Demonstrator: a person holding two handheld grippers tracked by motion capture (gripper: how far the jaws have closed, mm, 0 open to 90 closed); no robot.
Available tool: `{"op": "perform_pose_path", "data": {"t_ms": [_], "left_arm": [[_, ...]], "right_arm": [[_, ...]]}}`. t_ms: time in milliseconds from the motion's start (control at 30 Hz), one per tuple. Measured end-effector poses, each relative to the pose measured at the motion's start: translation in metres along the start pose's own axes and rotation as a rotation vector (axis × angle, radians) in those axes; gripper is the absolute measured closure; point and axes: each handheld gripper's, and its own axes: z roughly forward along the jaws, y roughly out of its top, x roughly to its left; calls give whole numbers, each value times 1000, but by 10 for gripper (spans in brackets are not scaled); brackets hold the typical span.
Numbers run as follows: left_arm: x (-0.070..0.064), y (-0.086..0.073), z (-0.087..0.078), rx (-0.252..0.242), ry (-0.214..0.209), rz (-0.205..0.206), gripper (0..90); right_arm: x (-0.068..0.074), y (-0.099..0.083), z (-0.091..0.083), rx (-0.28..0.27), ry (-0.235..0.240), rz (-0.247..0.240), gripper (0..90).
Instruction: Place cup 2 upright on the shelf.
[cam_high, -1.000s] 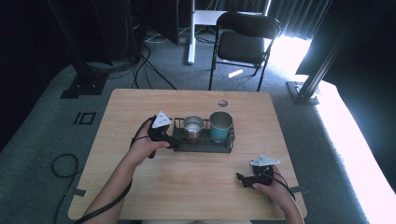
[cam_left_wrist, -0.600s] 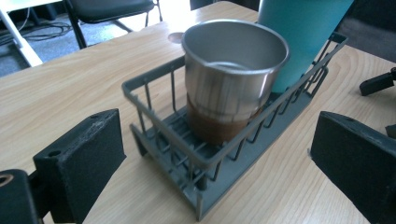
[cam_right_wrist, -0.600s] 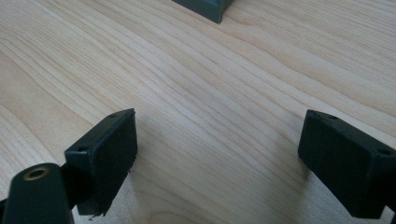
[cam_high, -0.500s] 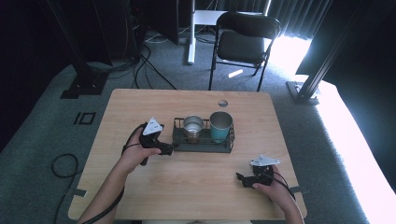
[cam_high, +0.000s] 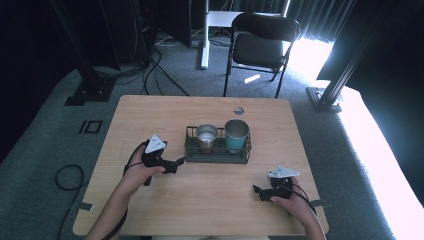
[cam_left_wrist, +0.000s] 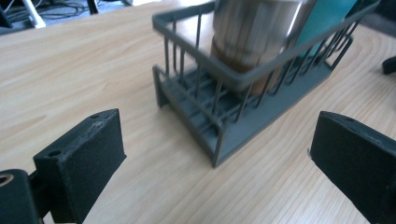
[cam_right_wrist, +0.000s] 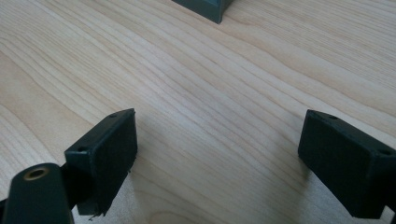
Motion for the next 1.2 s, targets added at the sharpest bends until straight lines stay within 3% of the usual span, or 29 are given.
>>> {"op": "perform_pose_path", "data": {"t_ms": [433,1000,1200], "left_arm": [[12,-35,-13,32,62,-64,36],[24,-68,-35,82,155,-96,36],[28,-77,-39,113,169,-106,36]], "right_arm": [[0,0,0,-1,0,2,114],[0,0,0,-1,0,1,114],[0,0,0,-1,0,1,114]]}}
